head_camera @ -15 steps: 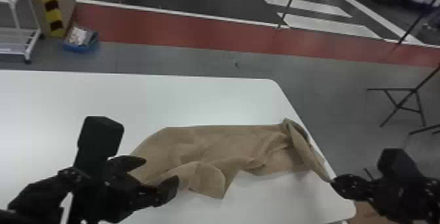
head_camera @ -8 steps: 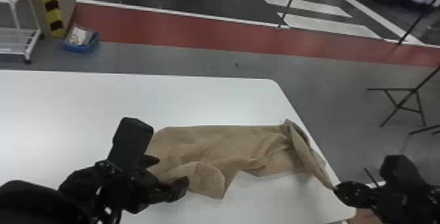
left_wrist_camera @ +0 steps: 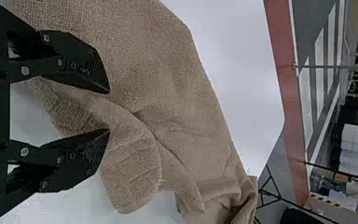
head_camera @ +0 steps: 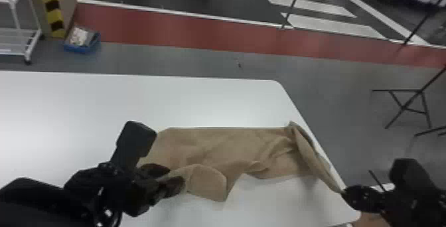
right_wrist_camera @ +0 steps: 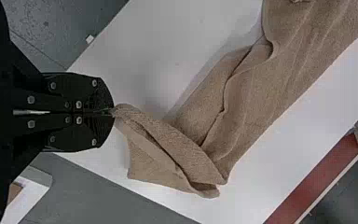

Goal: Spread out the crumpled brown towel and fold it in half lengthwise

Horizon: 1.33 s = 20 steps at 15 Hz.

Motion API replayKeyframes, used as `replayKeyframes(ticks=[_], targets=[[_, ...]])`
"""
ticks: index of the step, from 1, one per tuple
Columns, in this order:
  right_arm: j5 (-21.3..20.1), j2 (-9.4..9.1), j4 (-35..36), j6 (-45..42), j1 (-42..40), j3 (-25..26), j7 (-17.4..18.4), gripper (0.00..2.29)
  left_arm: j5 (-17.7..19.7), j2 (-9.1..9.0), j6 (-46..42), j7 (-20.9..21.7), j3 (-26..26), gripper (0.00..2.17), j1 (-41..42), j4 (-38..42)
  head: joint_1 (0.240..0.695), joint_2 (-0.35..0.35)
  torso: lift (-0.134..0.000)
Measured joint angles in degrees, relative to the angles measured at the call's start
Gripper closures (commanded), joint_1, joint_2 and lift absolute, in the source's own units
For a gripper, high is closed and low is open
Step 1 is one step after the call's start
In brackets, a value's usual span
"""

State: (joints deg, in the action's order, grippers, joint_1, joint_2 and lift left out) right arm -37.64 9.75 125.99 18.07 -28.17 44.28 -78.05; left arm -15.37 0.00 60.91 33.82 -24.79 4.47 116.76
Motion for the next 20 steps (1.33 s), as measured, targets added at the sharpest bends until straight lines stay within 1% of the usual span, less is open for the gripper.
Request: replayKeyframes(ticks=[1, 4, 6, 8, 9, 10, 11, 12, 16, 19, 20], targets=[[0.0, 0.00, -0.1, 0.0, 0.0, 0.0, 0.0, 1.39, -0.1, 0.00, 0.7, 1.1, 0.5, 2.14, 0.4, 1.6, 0.695, -0.350, -0.125], [0.0, 0.00, -0.4, 0.0, 0.3, -0.1, 0.0, 1.39, -1.2, 0.20, 3.7, 7.3, 3.5, 2.14, 2.3, 6.9, 0.695, -0.350, -0.125], [0.0, 0.04, -0.5, 0.0, 0.6, -0.3, 0.0, 1.39, -1.5, 1.28, 3.9, 12.2, 6.9, 2.14, 3.7, 8.7, 0.695, -0.350, -0.125], [0.0, 0.08, -0.6, 0.0, 0.9, -0.5, 0.0, 1.39, -1.4, 2.60, 3.2, 14.5, 10.4, 2.14, 4.6, 9.6, 0.695, -0.350, -0.125], [0.0, 0.14, -0.6, 0.0, 0.9, -0.6, 0.0, 1.39, -0.9, 3.28, 3.0, 15.5, 12.5, 2.00, 4.9, 10.0, 0.695, -0.350, -0.125], [0.0, 0.20, -0.6, 0.0, 0.9, -0.6, 0.0, 1.39, -0.1, 3.70, 2.9, 16.0, 14.1, 1.25, 5.1, 10.7, 0.695, -0.350, -0.125], [0.0, 0.23, -0.6, 0.0, 1.0, -0.6, 0.0, 1.39, 0.6, 3.82, 3.0, 15.5, 14.6, 0.44, 5.6, 11.5, 0.695, -0.350, -0.125], [0.0, 0.22, -0.7, 0.0, 1.1, -0.7, 0.0, 1.39, 1.2, 3.77, 3.0, 14.8, 14.1, 0.12, 6.2, 12.2, 0.695, -0.350, -0.125], [0.0, 0.01, -0.6, 0.0, 1.3, -0.8, 0.0, 1.39, 0.8, 2.27, 2.9, 13.1, 7.5, 0.16, 5.8, 10.8, 0.695, -0.350, -0.125], [0.0, 0.00, -0.6, 0.2, 1.1, -0.5, 0.0, 1.39, -0.1, 0.42, 2.4, 11.5, 4.0, 0.20, 3.6, 7.4, 0.695, -0.350, -0.125], [0.0, -0.04, -0.7, 0.2, 1.0, -0.4, 0.0, 1.39, -0.3, 0.17, 2.1, 11.0, 3.5, 0.20, 2.8, 6.0, 0.695, -0.350, -0.125]])
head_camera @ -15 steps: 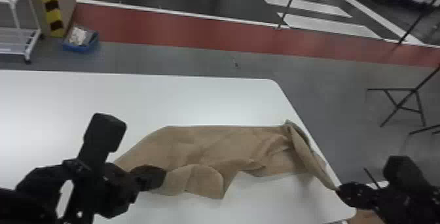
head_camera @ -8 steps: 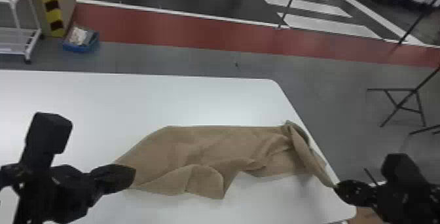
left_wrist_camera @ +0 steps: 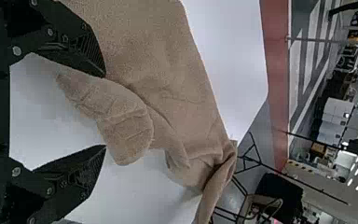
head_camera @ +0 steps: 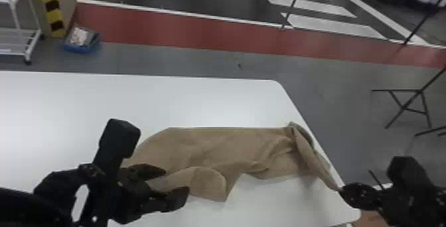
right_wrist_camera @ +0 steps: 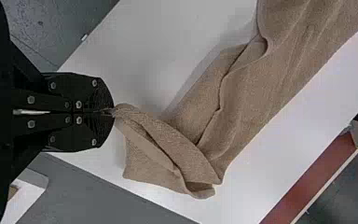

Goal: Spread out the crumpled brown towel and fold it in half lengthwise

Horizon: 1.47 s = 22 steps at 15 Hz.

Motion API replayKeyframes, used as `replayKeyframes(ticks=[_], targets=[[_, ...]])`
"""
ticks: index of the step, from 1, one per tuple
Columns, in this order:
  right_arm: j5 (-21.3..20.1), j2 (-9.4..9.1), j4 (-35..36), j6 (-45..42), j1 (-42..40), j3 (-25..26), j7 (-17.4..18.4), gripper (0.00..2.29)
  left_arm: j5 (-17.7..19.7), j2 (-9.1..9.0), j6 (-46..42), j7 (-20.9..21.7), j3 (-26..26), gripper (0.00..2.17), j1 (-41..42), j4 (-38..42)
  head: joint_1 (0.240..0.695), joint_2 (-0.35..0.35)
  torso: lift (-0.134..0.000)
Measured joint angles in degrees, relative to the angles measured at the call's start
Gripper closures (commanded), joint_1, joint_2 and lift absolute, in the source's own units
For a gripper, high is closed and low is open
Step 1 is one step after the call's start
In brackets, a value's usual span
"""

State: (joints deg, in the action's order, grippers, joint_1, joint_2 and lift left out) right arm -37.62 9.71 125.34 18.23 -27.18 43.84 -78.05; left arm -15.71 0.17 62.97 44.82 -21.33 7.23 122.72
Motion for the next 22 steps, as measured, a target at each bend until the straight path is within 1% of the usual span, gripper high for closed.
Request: replayKeyframes(ticks=[2, 3, 5, 6, 7, 8, 9, 10, 12, 13, 14, 15, 17, 18, 19, 20, 21, 22], targets=[[0.0, -0.12, -0.1, 0.0, -0.2, 0.1, 0.0, 1.39, -0.7, -0.14, -1.2, -0.8, -0.7, 0.22, -1.7, -3.2, 0.695, -0.350, -0.125], [0.0, -0.13, -0.2, 0.0, -0.3, 0.2, 0.0, 1.39, -1.0, -0.16, -1.5, -0.9, -0.8, 0.29, -2.2, -4.3, 0.695, -0.350, -0.125], [0.0, -0.13, -0.3, 0.0, -0.3, 0.4, 0.0, 1.39, -1.9, -0.17, -1.7, -0.5, -0.8, 0.73, -2.9, -6.5, 0.695, -0.350, -0.125], [0.1, -0.13, -0.4, 0.0, -0.3, 0.5, 0.0, 1.39, -2.4, -0.17, -1.7, -0.2, -0.8, 1.00, -3.0, -7.1, 0.695, -0.350, -0.125], [0.1, -0.15, -0.4, 0.0, -0.3, 0.5, 0.0, 1.39, -2.8, -0.17, -1.7, 0.2, -0.8, 1.48, -3.2, -7.6, 0.695, -0.350, -0.125], [0.1, -0.22, -0.4, 0.0, -0.3, 0.4, 0.0, 1.39, -3.0, -0.17, -1.7, 0.4, -0.7, 1.83, -3.3, -7.8, 0.695, -0.350, -0.125], [0.1, -0.28, -0.4, 0.0, -0.2, 0.3, 0.0, 1.39, -3.1, -0.17, -1.7, 0.4, -0.5, 2.06, -3.3, -7.8, 0.695, -0.350, -0.125], [0.1, -0.34, -0.4, 0.0, -0.2, 0.3, 0.0, 1.39, -3.1, -0.17, -1.7, 0.3, -0.2, 2.14, -3.1, -7.5, 0.695, -0.350, -0.125], [0.1, -0.39, -0.4, 0.0, -0.2, 0.4, 0.0, 1.39, -2.9, -0.11, -1.6, 1.9, 1.5, 2.14, -2.2, -5.1, 0.695, -0.350, -0.125], [0.3, -0.42, -0.4, -0.1, -0.2, 0.5, 0.0, 1.39, -2.4, 0.47, -1.7, 4.2, 3.7, 2.14, -1.2, -2.8, 0.695, -0.350, -0.125], [0.6, -0.52, -0.2, -0.1, -0.4, 0.6, 0.0, 1.39, -1.2, 1.45, -2.0, 6.3, 6.9, 2.14, 0.0, -0.5, 0.695, -0.350, -0.125], [0.9, -0.69, 0.2, -0.2, -0.6, 0.7, 0.0, 1.39, 1.0, 2.40, -2.5, 7.8, 10.7, 2.14, 1.0, 1.1, 0.695, -0.350, -0.125], [1.7, -1.26, 1.9, -0.2, -1.1, 0.0, 0.0, 1.39, 9.5, 3.96, -4.5, 11.8, 21.4, 2.15, 2.2, 2.2, 0.695, -0.350, -0.125], [2.1, -1.70, 3.4, 0.0, -1.6, -1.0, 0.0, 1.39, 14.1, 4.75, -7.2, 14.0, 27.1, 2.15, 2.7, 1.4, 0.695, -0.350, -0.125], [2.3, -2.22, 5.4, 0.6, -2.0, -2.5, 0.0, 1.39, 17.3, 5.55, -11.2, 15.4, 31.5, 2.15, 3.2, -0.2, 0.695, -0.350, -0.125], [2.8, -2.74, 7.5, 1.5, -2.3, -4.4, 0.0, 1.39, 19.3, 6.29, -16.2, 16.1, 34.7, 2.14, 3.8, -2.5, 0.695, -0.350, -0.125], [3.6, -3.13, 9.3, 2.6, -2.5, -6.0, 0.0, 1.39, 20.5, 6.87, -20.4, 16.2, 36.7, 2.09, 4.0, -4.9, 0.695, -0.350, -0.125], [4.7, -3.66, 11.4, 4.0, -2.5, -7.9, 0.0, 1.39, 21.6, 7.55, -24.8, 16.1, 38.4, 1.64, 3.8, -8.1, 0.695, -0.301, -0.125]])
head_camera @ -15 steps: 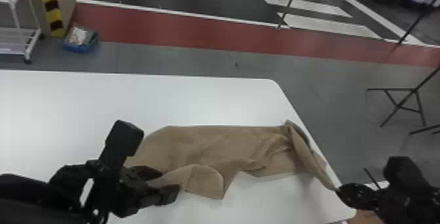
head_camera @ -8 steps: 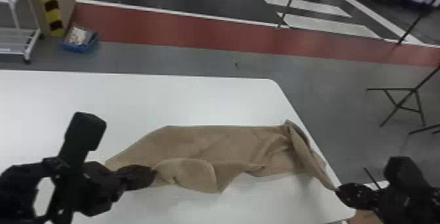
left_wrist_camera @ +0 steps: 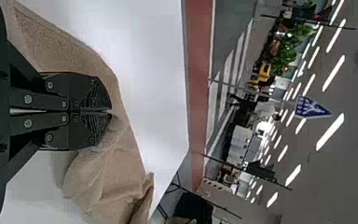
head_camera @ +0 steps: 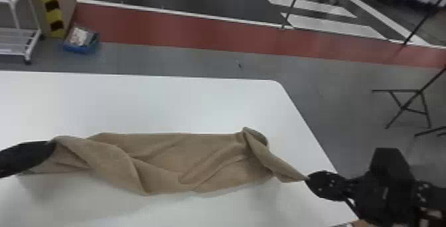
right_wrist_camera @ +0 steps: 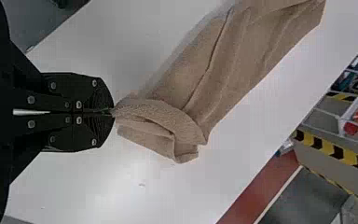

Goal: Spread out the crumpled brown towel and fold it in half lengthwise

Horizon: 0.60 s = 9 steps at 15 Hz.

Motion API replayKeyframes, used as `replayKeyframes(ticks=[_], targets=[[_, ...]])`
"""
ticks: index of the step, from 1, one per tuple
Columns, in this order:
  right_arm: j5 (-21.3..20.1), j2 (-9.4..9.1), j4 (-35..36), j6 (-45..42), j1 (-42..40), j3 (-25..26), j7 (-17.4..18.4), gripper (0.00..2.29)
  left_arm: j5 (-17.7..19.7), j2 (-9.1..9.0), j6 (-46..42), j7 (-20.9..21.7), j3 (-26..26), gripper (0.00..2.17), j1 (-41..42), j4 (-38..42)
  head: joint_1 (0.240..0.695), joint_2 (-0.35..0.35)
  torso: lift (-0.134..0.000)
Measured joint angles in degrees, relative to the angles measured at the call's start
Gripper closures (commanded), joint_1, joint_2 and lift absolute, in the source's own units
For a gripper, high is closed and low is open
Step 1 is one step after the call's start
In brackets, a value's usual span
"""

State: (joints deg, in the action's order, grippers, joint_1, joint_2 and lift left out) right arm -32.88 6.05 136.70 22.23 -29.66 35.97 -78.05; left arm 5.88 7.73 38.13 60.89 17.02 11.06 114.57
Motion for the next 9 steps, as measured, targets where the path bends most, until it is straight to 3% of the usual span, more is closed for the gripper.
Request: replayKeyframes(ticks=[2, 6, 7, 9], targets=[[0.9, -0.94, 2.8, 1.6, 0.4, -3.0, 0.0, 1.39, 0.6, 0.88, -4.3, -1.0, 1.9, 0.00, -1.4, -5.6, 0.695, -0.168, -0.125], [0.6, -1.33, 3.9, 2.7, 0.4, -4.4, 0.0, 1.39, -2.5, 1.83, -3.0, -6.9, 5.9, 0.07, -2.2, -7.8, 0.695, -0.049, -0.125], [0.5, -1.33, 3.8, 2.7, 0.2, -4.1, 0.0, 1.39, -2.8, 1.95, -0.2, -8.9, 6.7, 0.07, -2.2, -6.5, 0.695, -0.033, -0.125], [0.3, -1.37, 3.8, 3.0, -0.1, -3.8, 0.0, 1.39, -2.8, 1.59, 5.0, -8.6, 6.6, 0.07, -1.1, -1.2, 0.695, -0.040, -0.125]])
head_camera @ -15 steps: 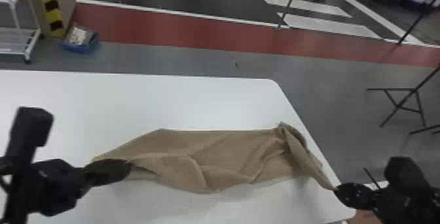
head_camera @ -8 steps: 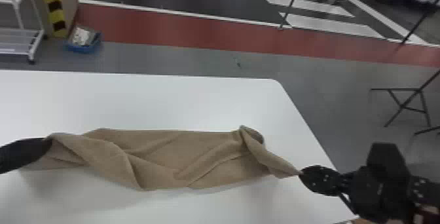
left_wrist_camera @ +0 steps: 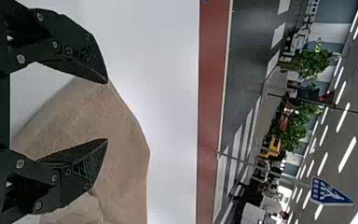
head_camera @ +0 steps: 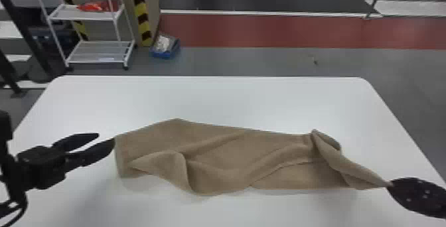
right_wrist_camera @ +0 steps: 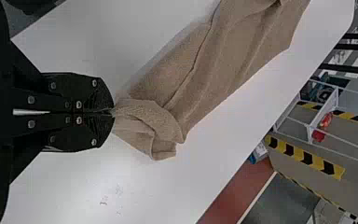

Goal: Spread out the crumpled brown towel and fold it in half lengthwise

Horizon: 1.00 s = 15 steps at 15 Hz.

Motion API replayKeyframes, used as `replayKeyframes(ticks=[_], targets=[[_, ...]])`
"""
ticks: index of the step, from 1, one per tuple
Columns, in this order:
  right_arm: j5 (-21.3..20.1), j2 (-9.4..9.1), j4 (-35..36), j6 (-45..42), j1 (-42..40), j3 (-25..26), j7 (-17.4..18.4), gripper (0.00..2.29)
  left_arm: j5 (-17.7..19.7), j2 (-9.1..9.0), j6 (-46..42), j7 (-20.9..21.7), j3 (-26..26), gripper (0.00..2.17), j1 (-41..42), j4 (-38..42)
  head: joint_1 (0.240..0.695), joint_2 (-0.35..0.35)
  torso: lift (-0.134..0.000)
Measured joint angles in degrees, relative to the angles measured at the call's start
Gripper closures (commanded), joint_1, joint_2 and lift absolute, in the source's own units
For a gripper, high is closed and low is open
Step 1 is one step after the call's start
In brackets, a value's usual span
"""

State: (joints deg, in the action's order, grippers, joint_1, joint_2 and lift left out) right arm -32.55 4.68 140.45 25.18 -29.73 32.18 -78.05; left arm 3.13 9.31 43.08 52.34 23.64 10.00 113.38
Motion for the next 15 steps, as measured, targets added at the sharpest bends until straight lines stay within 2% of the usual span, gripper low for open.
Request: replayKeyframes(ticks=[2, 3, 4, 7, 9, 11, 15], targets=[[-0.2, -0.23, 0.0, 0.0, -0.2, 0.1, 0.0, 1.39, -0.2, -0.91, 2.8, 1.0, -3.8, 0.11, 2.7, 7.7, 0.695, -0.101, -0.125], [-0.4, -0.39, 0.0, 0.0, -0.3, 0.1, 0.0, 1.39, -1.3, -1.39, 5.1, 1.2, -7.3, 0.15, 3.6, 11.6, 0.695, -0.137, -0.125], [-0.5, -0.53, 0.0, -0.1, -0.4, 0.1, 0.0, 1.39, -3.7, -1.75, 7.5, 1.6, -11.5, 0.16, 4.0, 14.4, 0.695, -0.222, -0.125], [-0.7, -0.63, -0.2, -0.2, -1.0, 0.3, 0.0, 1.39, -13.6, -2.12, 10.0, 1.2, -24.7, 0.19, 3.8, 16.9, 0.695, -0.336, -0.125], [-0.8, -0.64, -0.3, -0.3, -1.4, 0.5, 0.0, 1.39, -18.4, -2.44, 9.7, 0.9, -30.6, 0.21, 2.3, 15.6, 0.695, -0.350, -0.125], [-0.8, -0.64, -0.4, -0.3, -1.6, 0.5, 0.0, 1.39, -20.4, -2.74, 10.5, 0.1, -33.3, 0.24, 0.2, 14.3, 0.695, -0.350, -0.125], [-0.8, -0.76, -1.1, -0.3, -1.7, 0.6, 0.0, 1.39, -25.3, -3.44, 14.1, -8.0, -39.1, 0.27, -1.2, 13.5, 0.695, -0.350, -0.125]])
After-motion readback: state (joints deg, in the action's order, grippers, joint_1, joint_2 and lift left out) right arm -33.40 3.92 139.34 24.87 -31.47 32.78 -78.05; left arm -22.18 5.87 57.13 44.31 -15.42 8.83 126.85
